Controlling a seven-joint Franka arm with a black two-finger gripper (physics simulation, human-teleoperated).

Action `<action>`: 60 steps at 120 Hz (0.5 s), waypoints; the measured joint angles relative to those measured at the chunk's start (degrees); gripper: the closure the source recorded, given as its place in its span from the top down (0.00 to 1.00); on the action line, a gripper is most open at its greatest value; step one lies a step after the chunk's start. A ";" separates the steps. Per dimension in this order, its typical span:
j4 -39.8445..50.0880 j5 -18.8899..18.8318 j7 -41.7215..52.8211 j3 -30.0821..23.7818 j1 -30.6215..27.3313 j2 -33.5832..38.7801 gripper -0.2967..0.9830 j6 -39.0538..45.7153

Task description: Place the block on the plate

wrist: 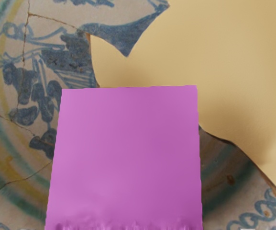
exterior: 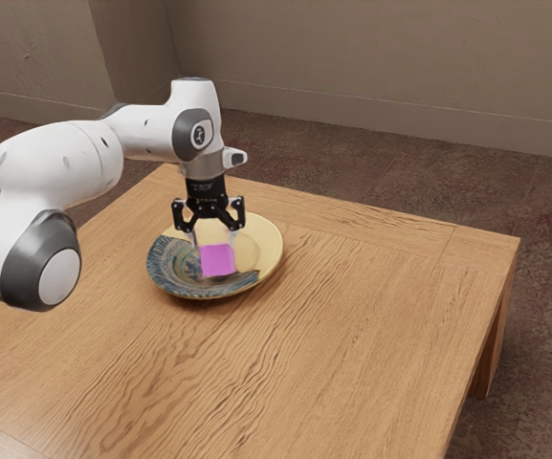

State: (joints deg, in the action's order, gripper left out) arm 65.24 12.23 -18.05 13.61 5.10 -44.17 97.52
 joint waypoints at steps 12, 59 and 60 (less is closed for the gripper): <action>-0.04 0.01 0.22 0.02 0.00 0.34 0.71 -0.37; 15.81 -12.22 4.09 -11.36 8.08 33.26 0.76 -4.98; 16.19 -12.34 4.41 -11.60 8.20 33.76 0.76 -5.01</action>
State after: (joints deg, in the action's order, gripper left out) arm 81.42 -0.11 -13.64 2.01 13.31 -10.41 92.51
